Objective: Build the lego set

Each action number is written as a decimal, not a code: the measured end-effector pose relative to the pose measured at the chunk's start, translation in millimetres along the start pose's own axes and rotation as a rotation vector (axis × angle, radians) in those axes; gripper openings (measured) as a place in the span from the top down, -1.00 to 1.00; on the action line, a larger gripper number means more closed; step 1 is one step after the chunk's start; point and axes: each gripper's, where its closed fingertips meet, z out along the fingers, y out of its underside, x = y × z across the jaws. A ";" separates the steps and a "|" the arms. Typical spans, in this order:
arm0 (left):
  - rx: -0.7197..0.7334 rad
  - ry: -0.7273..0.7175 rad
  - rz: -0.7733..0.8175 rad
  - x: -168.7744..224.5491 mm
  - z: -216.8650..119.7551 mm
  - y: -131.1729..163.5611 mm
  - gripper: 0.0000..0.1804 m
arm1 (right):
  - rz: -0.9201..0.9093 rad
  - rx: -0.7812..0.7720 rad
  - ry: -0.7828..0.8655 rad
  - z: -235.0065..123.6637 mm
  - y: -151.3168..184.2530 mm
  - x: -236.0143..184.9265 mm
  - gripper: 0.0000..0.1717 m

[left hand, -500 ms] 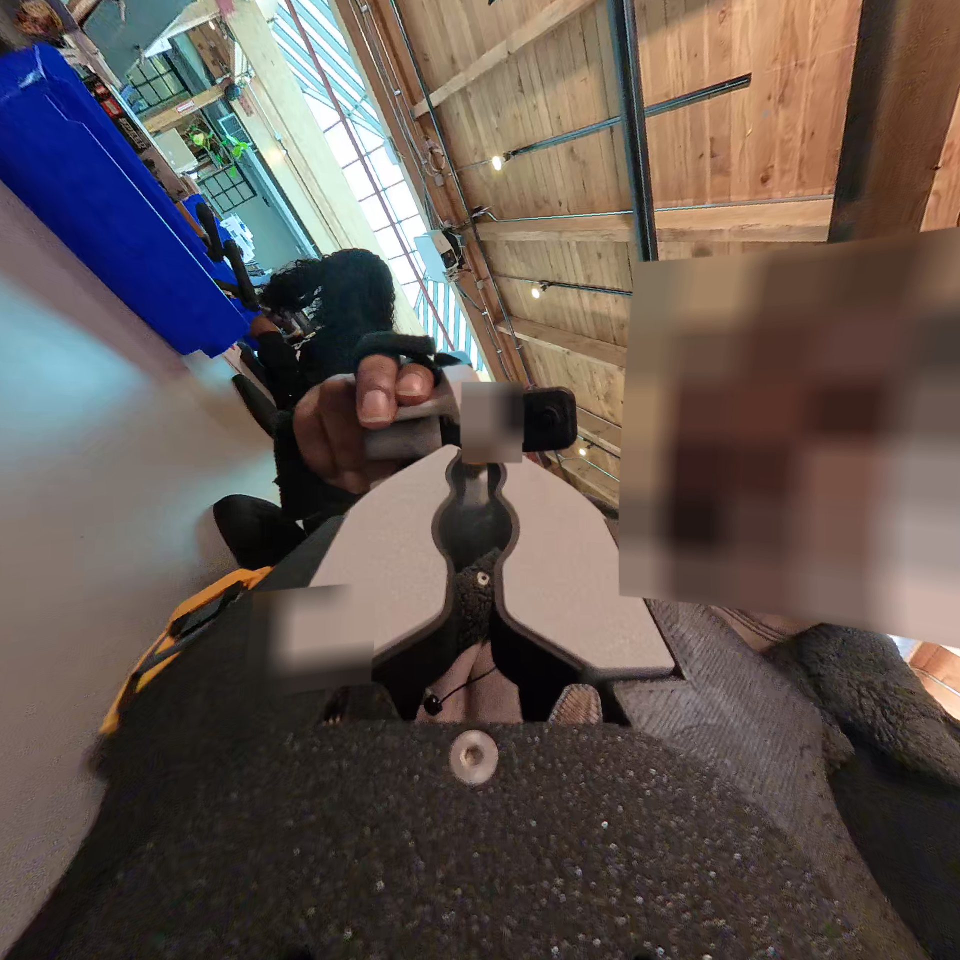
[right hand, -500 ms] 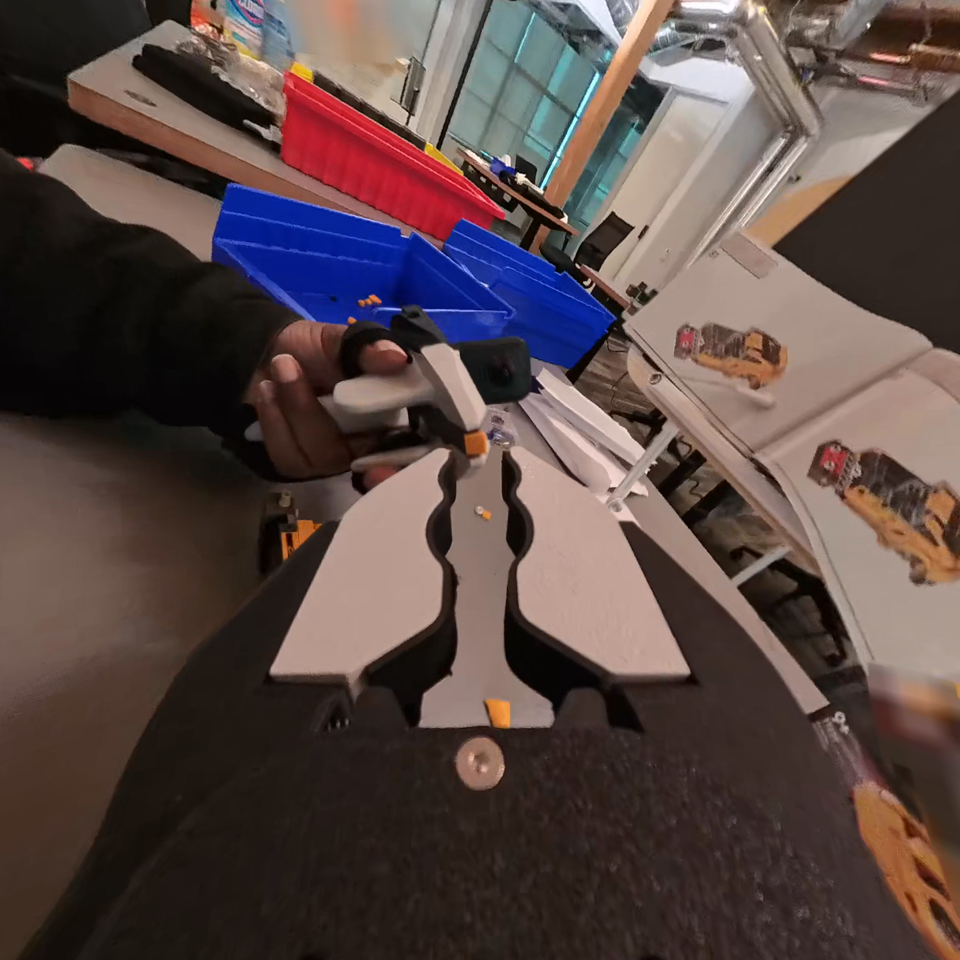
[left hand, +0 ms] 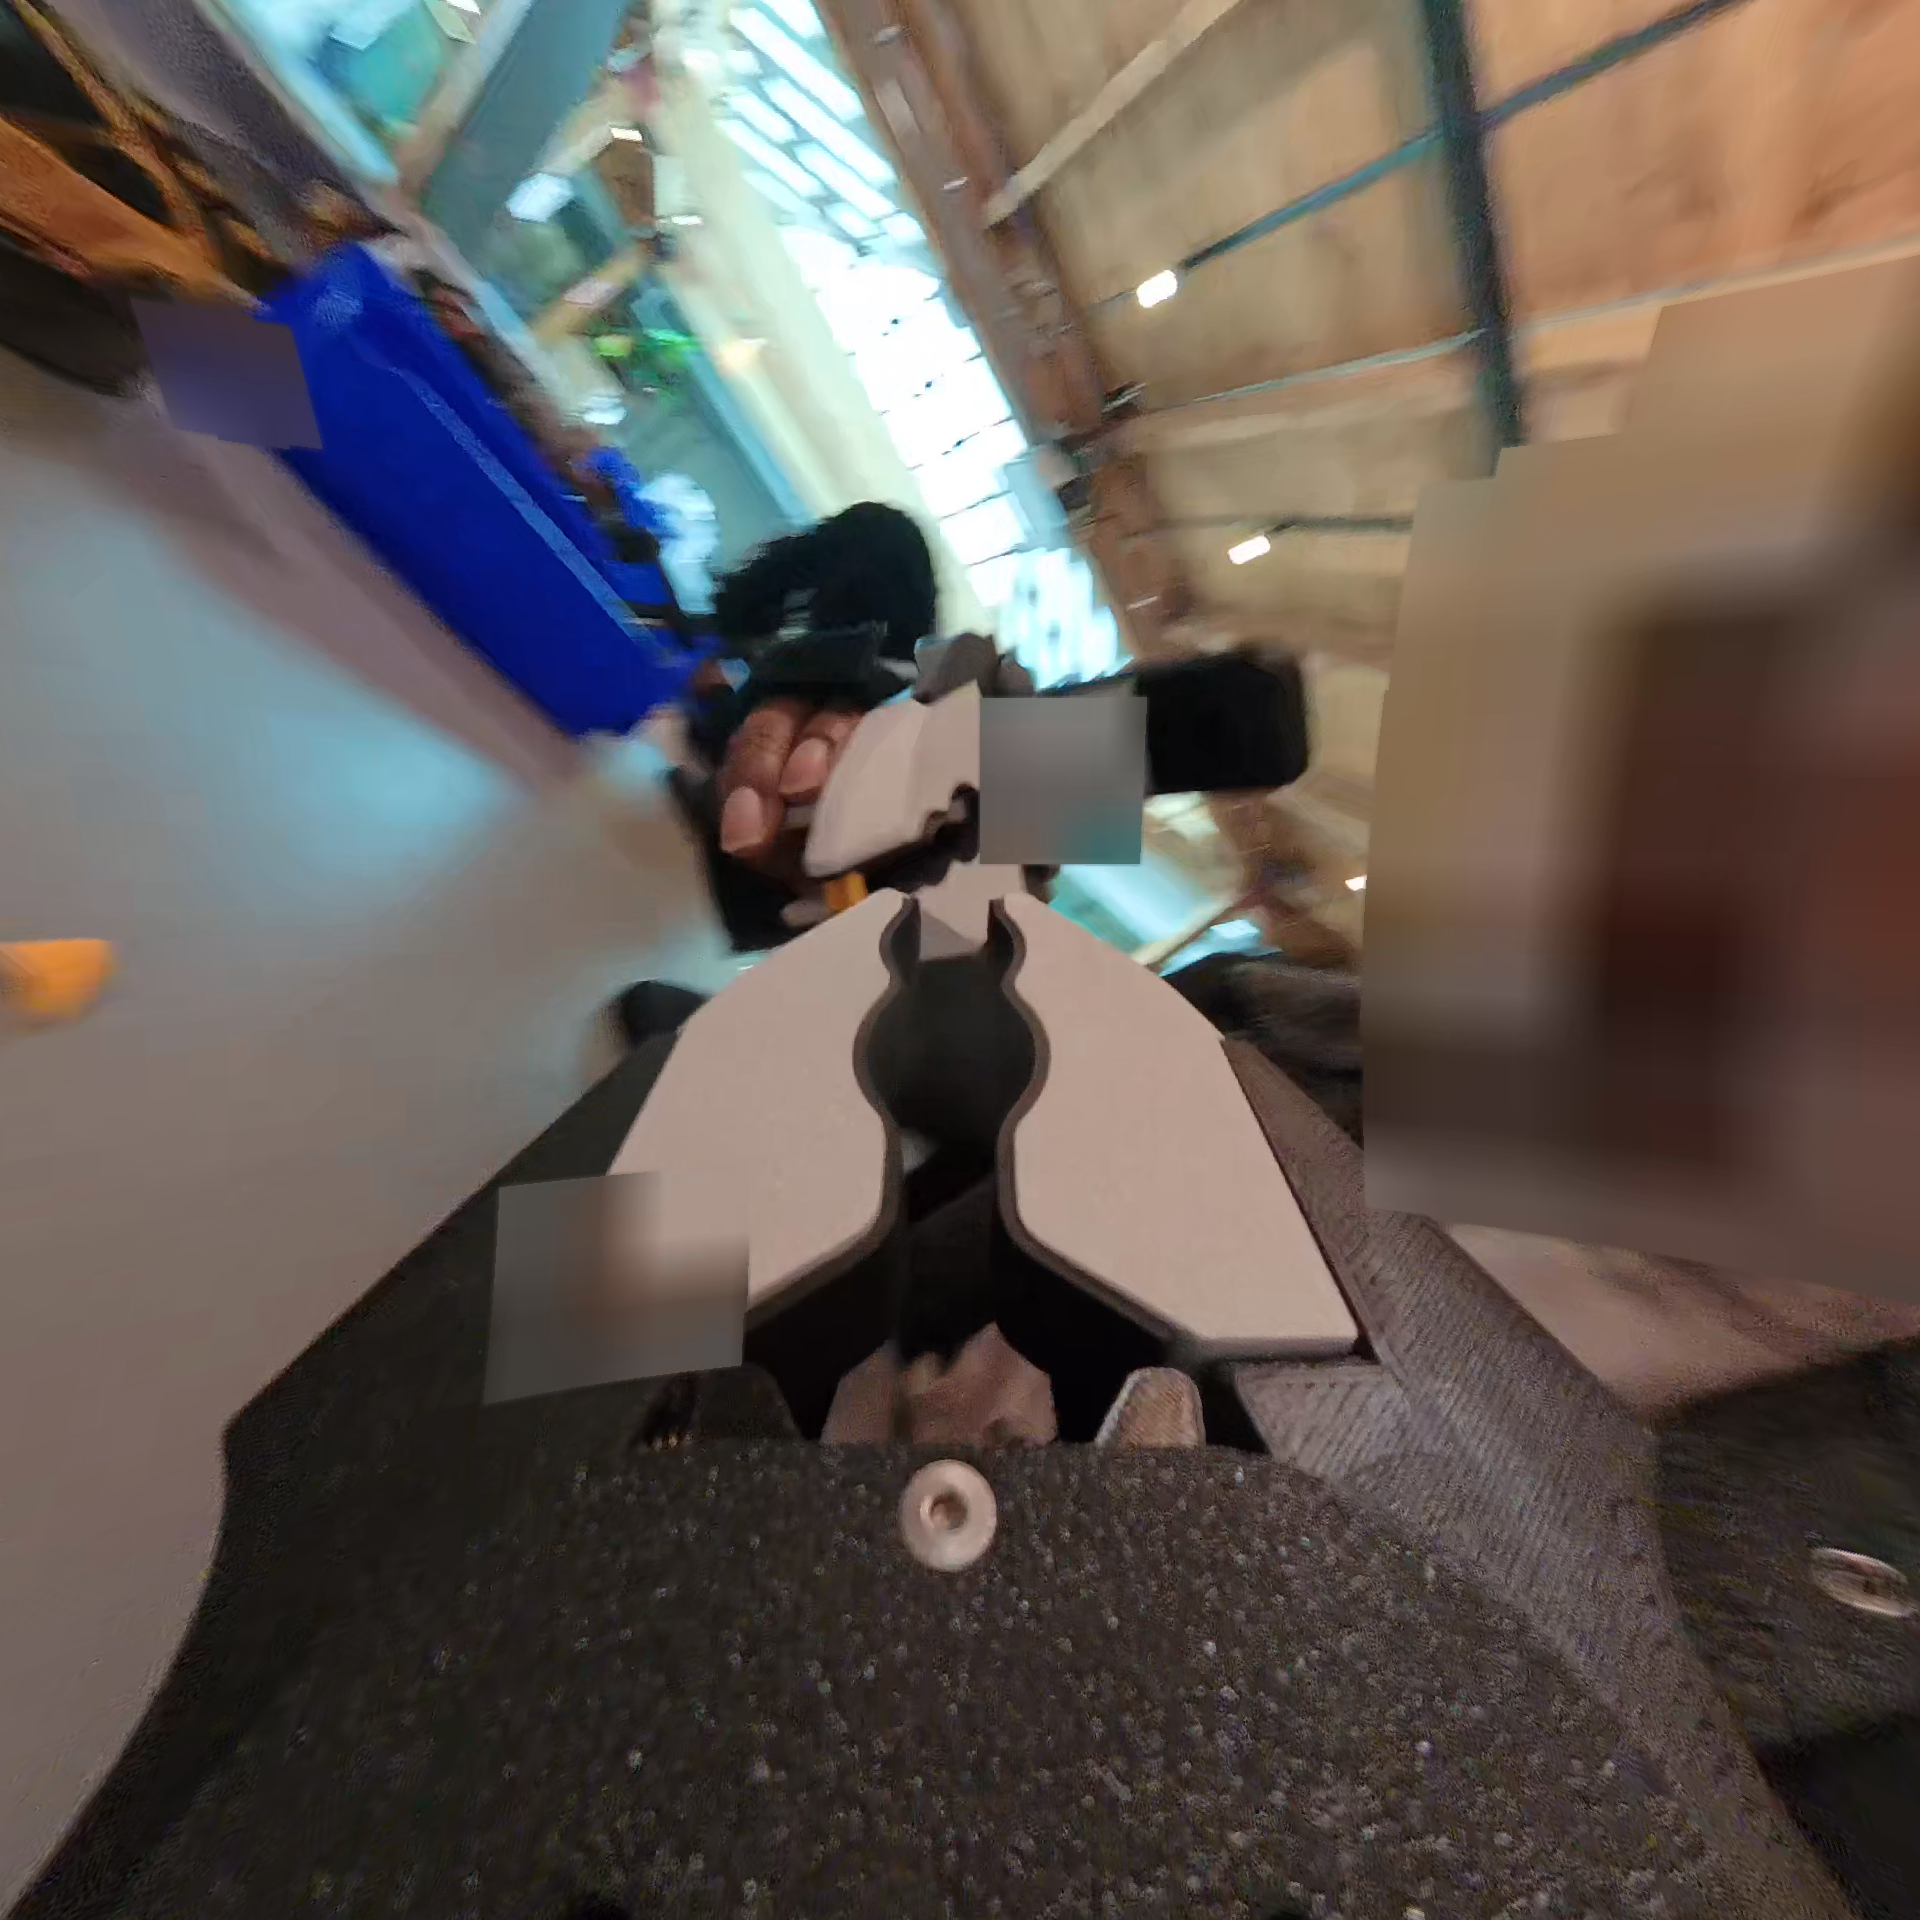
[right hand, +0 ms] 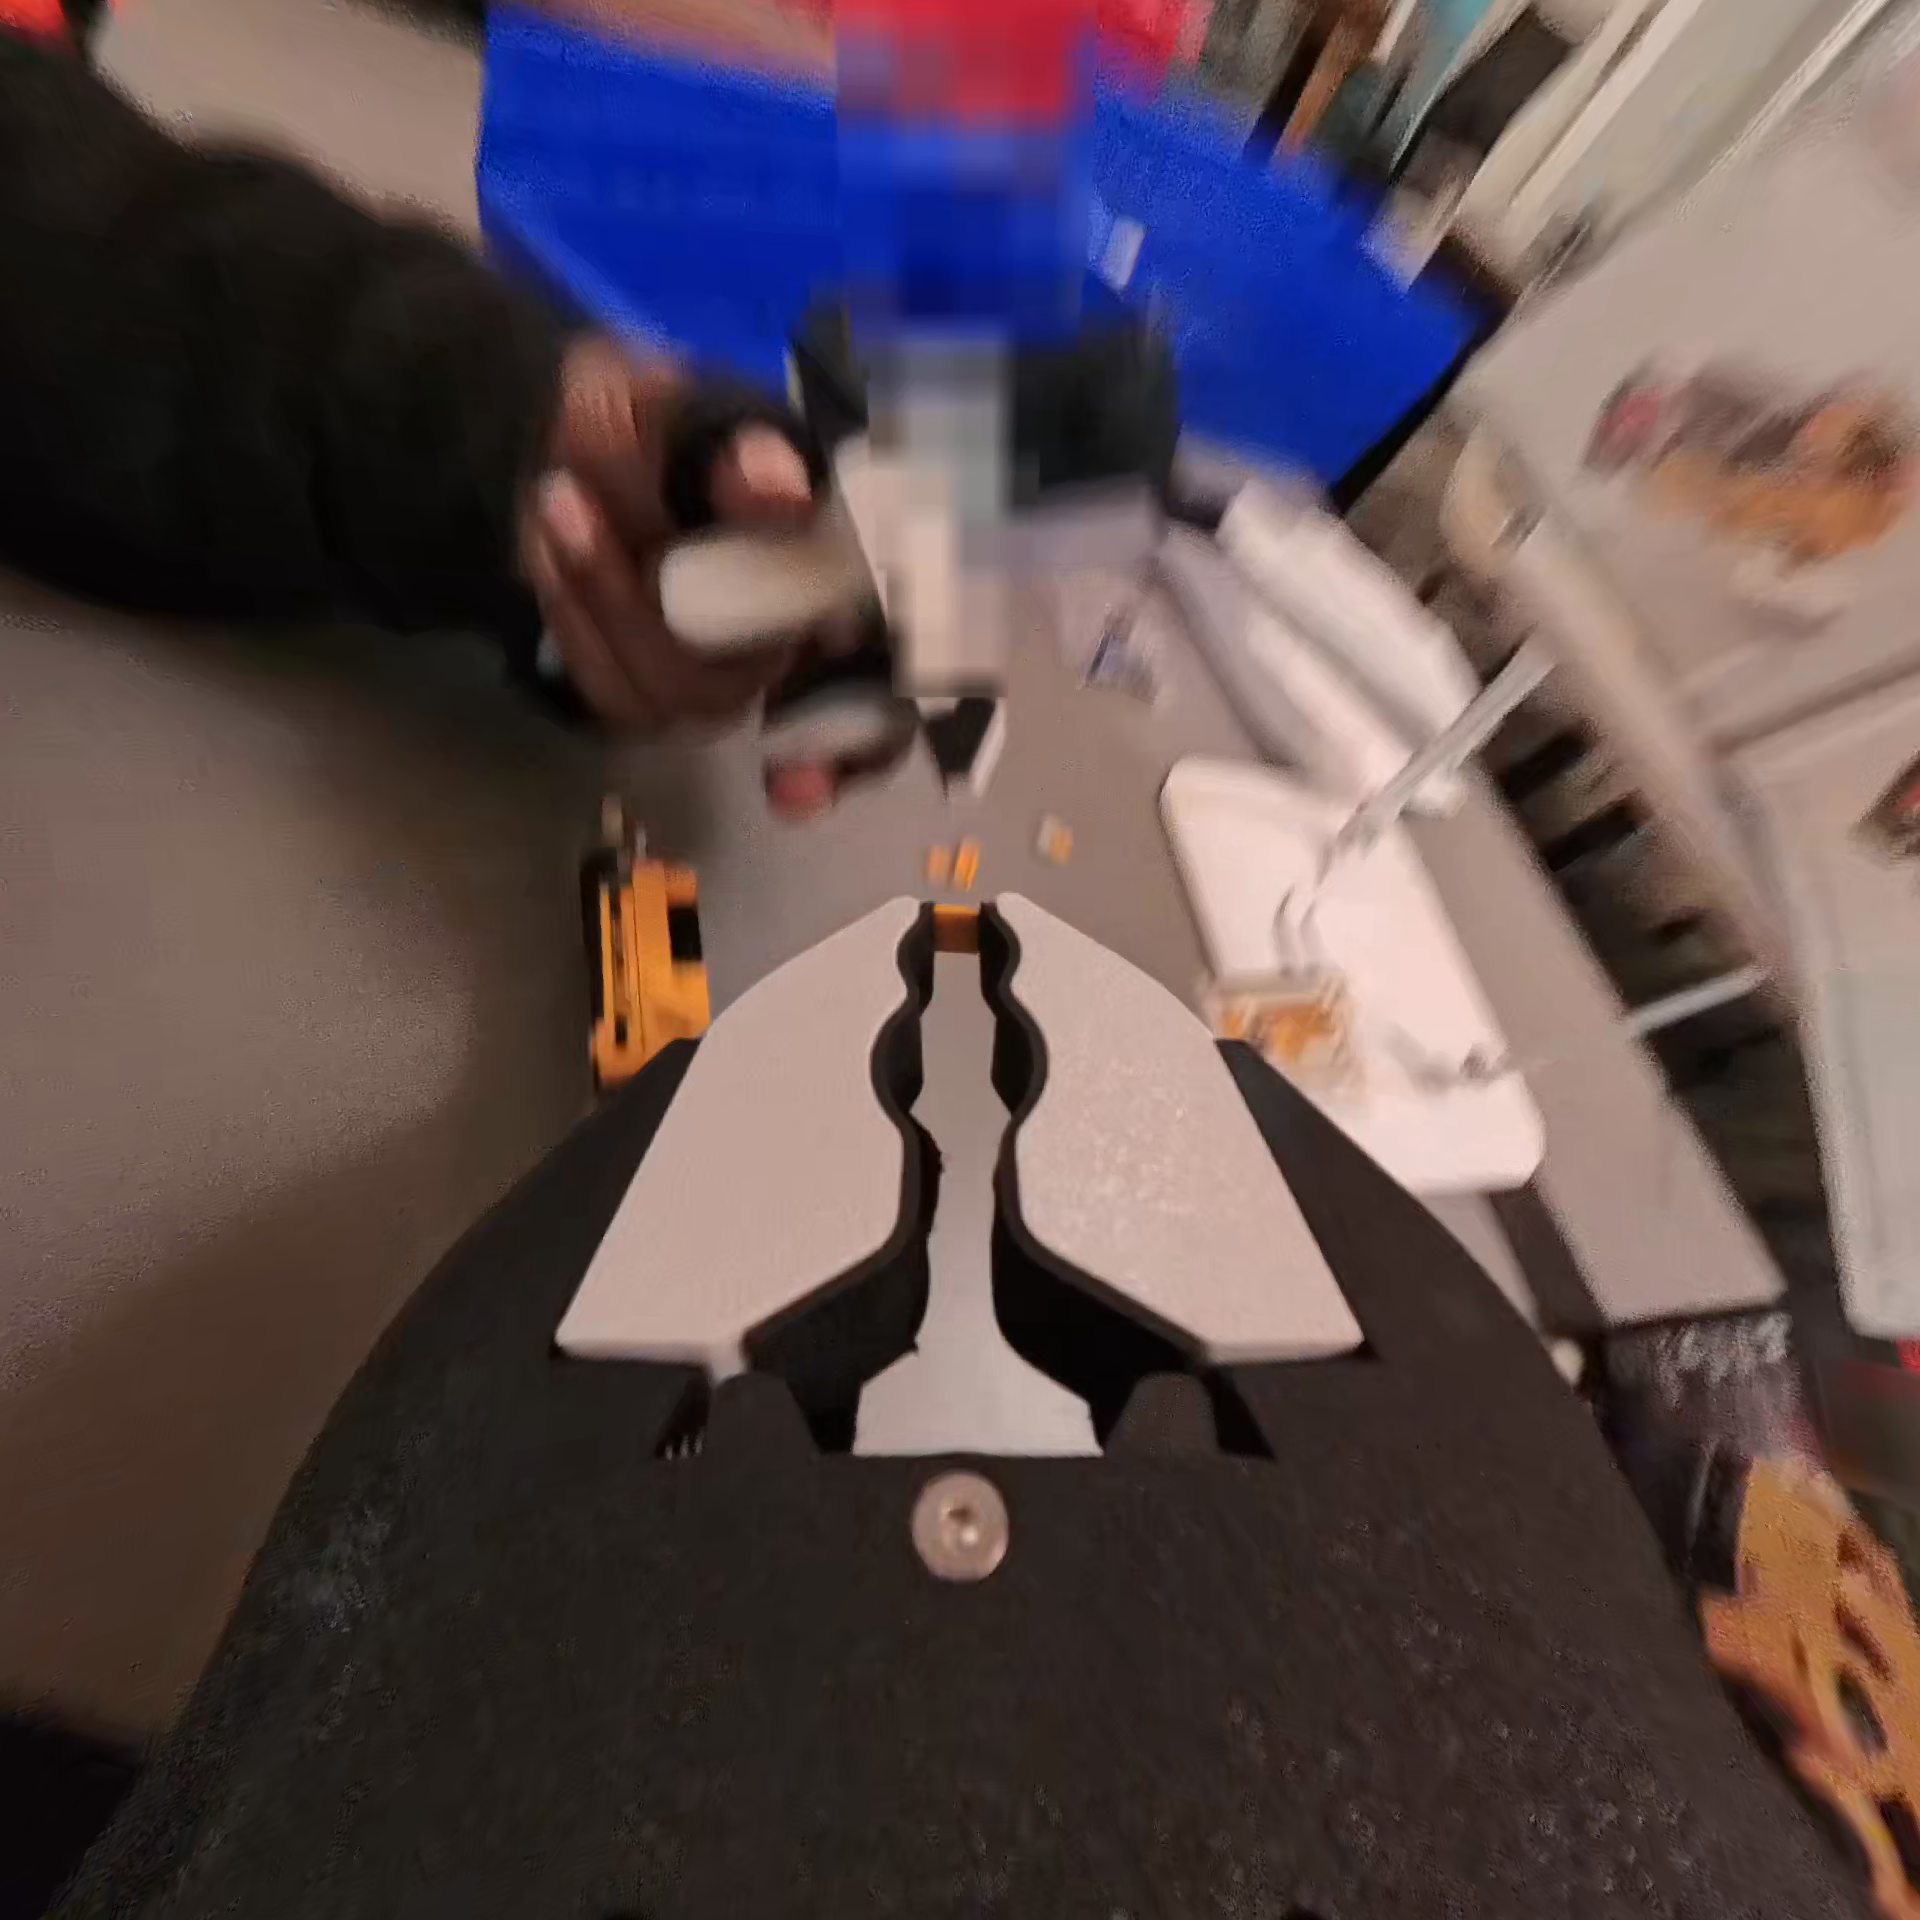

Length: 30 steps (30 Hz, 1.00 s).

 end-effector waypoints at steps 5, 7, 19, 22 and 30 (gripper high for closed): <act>-0.225 -0.655 0.434 -42.0 -59.6 3.9 0.91 | 0.084 -0.542 -0.328 -5.3 107.1 -11.5 0.91; -0.313 -0.902 0.547 -54.1 -92.3 5.1 0.90 | 0.085 -0.639 -0.422 -8.6 128.4 -23.6 0.91; -0.383 -1.266 0.574 -63.2 -170.6 24.2 0.81 | -0.037 -0.783 -0.581 -11.1 159.0 -46.7 0.79; -0.404 -1.297 0.569 -68.1 -177.3 26.7 0.81 | -0.069 -0.771 -0.580 -12.7 158.9 -48.9 0.72; -0.438 -1.322 0.563 -75.8 -183.3 30.5 0.81 | -0.111 -0.726 -0.507 -17.1 158.5 -51.4 0.54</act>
